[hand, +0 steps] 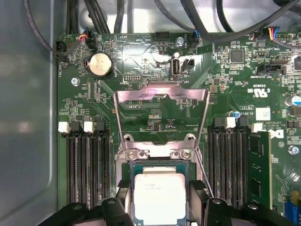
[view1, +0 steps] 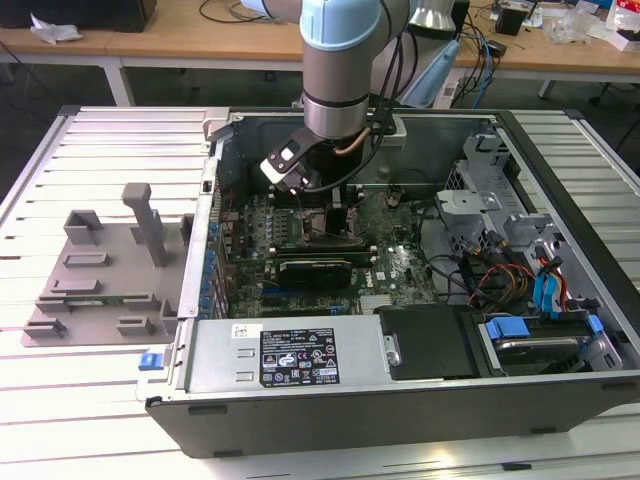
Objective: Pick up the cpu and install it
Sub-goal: 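Place the cpu into insertion slot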
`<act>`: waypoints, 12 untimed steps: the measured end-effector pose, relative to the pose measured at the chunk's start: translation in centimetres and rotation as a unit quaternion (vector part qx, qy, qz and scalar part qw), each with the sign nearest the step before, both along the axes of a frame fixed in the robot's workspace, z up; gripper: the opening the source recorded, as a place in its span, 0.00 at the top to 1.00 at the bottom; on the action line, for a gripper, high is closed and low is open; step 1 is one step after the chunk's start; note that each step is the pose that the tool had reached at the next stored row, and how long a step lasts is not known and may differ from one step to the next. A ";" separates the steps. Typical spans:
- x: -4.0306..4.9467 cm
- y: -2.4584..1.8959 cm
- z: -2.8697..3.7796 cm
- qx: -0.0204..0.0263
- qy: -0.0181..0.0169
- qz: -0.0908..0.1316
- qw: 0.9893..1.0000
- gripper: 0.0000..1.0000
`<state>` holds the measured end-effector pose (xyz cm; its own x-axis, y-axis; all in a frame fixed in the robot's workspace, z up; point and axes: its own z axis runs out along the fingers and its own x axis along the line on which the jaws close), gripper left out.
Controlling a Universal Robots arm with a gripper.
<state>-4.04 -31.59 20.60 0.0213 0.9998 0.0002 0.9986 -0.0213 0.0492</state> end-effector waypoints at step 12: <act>0.00 0.00 0.90 0.000 0.000 0.000 1.000 0.89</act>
<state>-4.04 -31.59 21.50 0.0213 0.9998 0.0003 0.9986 -0.0213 0.0493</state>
